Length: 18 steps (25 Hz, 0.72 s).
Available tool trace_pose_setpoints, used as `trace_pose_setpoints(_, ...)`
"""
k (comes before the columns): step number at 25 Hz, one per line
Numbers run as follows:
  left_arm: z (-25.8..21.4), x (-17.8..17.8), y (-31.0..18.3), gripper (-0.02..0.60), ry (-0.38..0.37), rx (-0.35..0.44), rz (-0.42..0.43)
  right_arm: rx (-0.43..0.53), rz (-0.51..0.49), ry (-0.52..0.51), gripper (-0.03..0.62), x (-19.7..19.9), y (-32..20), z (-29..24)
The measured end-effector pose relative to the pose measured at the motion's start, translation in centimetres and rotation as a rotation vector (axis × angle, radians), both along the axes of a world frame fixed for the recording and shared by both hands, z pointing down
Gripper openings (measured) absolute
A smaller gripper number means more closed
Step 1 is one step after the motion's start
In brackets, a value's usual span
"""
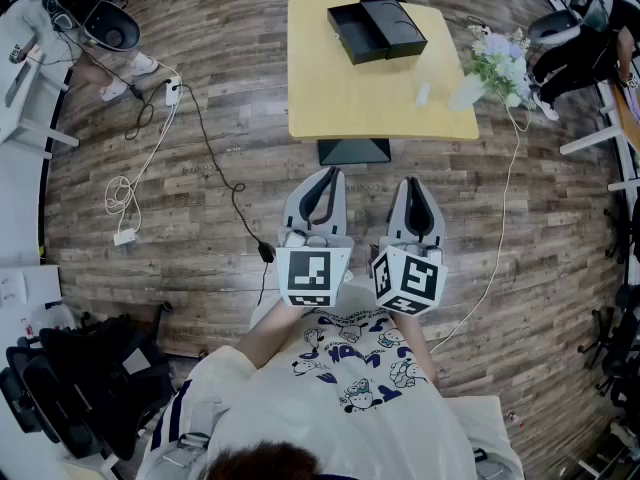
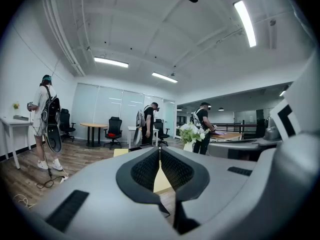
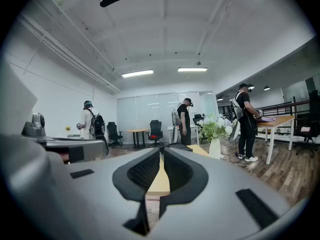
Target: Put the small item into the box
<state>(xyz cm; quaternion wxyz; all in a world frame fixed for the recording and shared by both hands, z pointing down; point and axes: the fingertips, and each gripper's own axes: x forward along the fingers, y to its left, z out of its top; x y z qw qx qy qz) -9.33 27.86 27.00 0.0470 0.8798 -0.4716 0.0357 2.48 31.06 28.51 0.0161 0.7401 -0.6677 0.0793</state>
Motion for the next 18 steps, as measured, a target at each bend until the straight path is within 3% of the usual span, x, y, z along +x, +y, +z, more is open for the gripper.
trace_pose_setpoints(18,1.1,-0.2,-4.2,0.021,0.016,-0.038,0.017,-0.034,0.02,-0.005,0.046,-0.1,-4.0,1.4)
